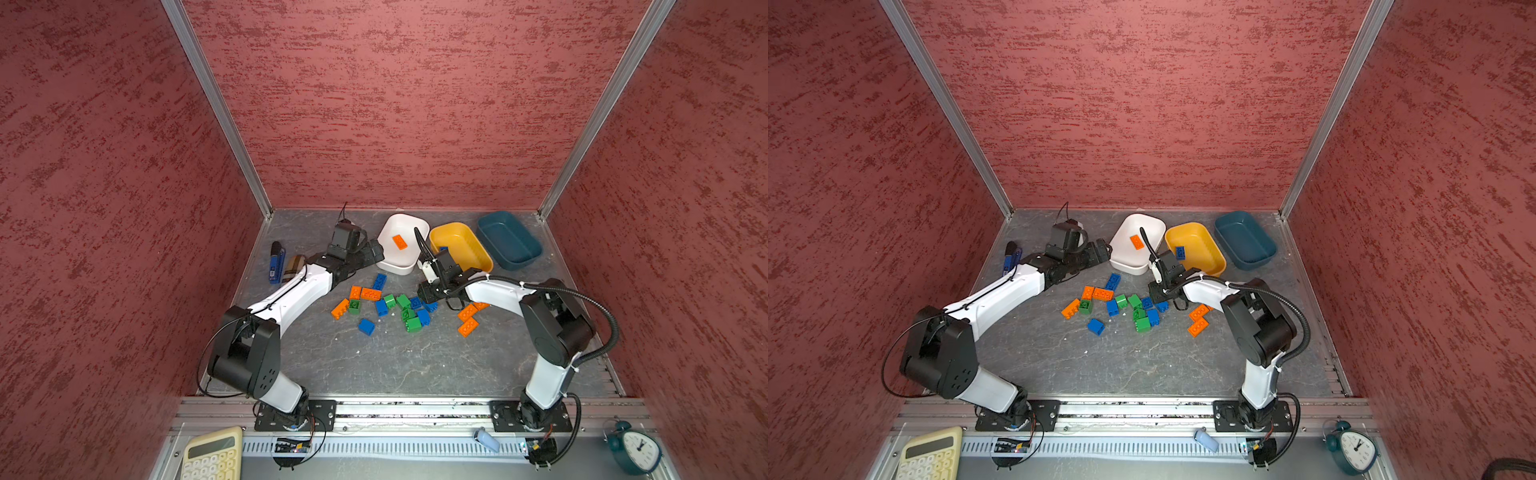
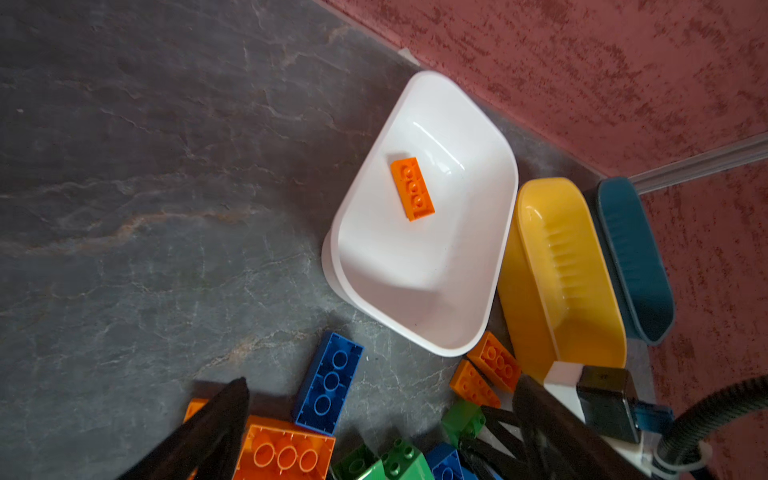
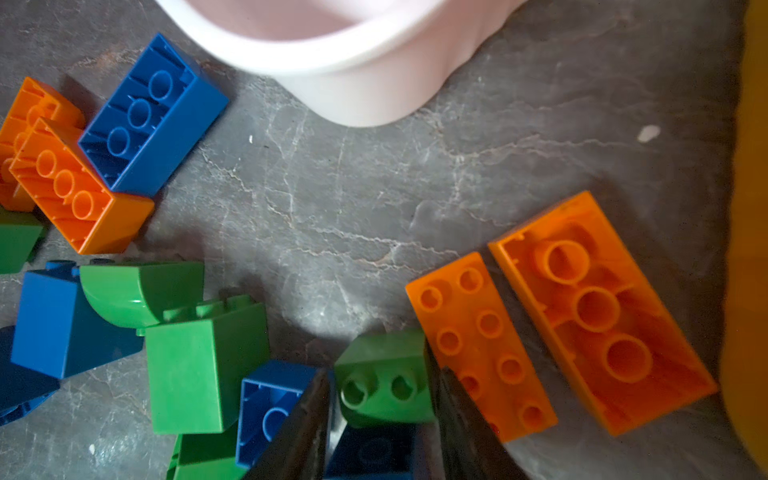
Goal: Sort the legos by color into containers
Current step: 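Grasp a green brick from the pile with the right gripper, then carry the green brick into the teal tub with the right gripper while the left reaches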
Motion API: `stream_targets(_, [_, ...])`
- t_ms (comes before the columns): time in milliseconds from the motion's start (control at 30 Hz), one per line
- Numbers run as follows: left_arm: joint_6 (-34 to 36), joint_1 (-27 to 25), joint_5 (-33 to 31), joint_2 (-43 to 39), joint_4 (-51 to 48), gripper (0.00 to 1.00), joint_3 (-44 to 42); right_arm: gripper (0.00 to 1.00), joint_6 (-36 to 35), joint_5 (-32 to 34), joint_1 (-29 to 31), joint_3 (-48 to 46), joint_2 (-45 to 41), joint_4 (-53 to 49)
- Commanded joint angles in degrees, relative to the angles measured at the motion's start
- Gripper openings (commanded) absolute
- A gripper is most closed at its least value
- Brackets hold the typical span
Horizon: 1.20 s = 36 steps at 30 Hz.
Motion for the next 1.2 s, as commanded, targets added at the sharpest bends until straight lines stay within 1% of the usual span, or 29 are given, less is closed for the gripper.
stream_targets(0, [2.16, -0.41, -0.67, -2.18, -5.05, 0.99, -1.80, 0.41, -1.02, 1.57, 0.72, 2.31, 1.29, -0.23])
stream_targets(133, [1.67, -1.47, -1.83, -4.07, -5.93, 0.99, -4.12, 0.36, -1.23, 2.44, 1.19, 2.50, 1.80, -0.18])
stream_targets(233, [1.61, -2.94, -3.00, -4.02, -6.17, 0.99, -4.10, 0.32, -1.36, 4.12, 1.20, 2.20, 0.32, 0.09])
stream_targets(400, [2.37, -5.40, -2.31, -3.37, -4.31, 0.99, -3.15, 0.28, -1.05, 5.10, 0.93, -0.95, -5.80, 4.15])
stream_targets(533, [4.99, -8.10, -1.26, -3.53, -1.39, 0.99, -2.77, 0.27, 2.66, 5.03, -1.13, -5.28, -11.97, 10.21])
stream_targets(700, [8.08, -11.48, 1.69, -2.30, 2.99, 0.99, -0.97, 0.27, 8.40, 1.44, -6.98, -9.37, -18.34, 16.75])
stream_targets(800, [8.86, -13.76, 0.59, -0.30, 4.14, 0.99, 1.45, 0.26, 12.00, 0.87, -11.53, -10.26, -19.38, 18.88])
stream_targets(867, [9.11, -15.41, -1.43, 1.11, 5.78, 0.99, 2.54, 0.26, 14.26, 0.63, -14.96, -11.34, -19.64, 21.49])
stream_targets(933, [10.10, -16.59, -1.00, 2.27, 7.40, 1.00, 4.05, 0.26, 16.81, -1.51, -18.83, -11.41, -18.82, 22.63])
stream_targets(1000, [11.15, -17.60, -0.10, 3.41, 8.32, 0.99, 5.87, 0.26, 18.38, -2.75, -22.41, -10.04, -17.59, 21.15])
stream_targets(1100, [12.28, -18.73, 1.63, 5.01, 9.65, 0.99, 7.50, 0.26, 18.75, -4.60, -27.57, -8.38, -16.33, 20.75])
stream_targets(1167, [12.65, -19.54, 1.10, 5.66, 11.22, 0.99, 7.44, 0.26, 17.40, -4.06, -30.80, -7.13, -15.37, 20.86])
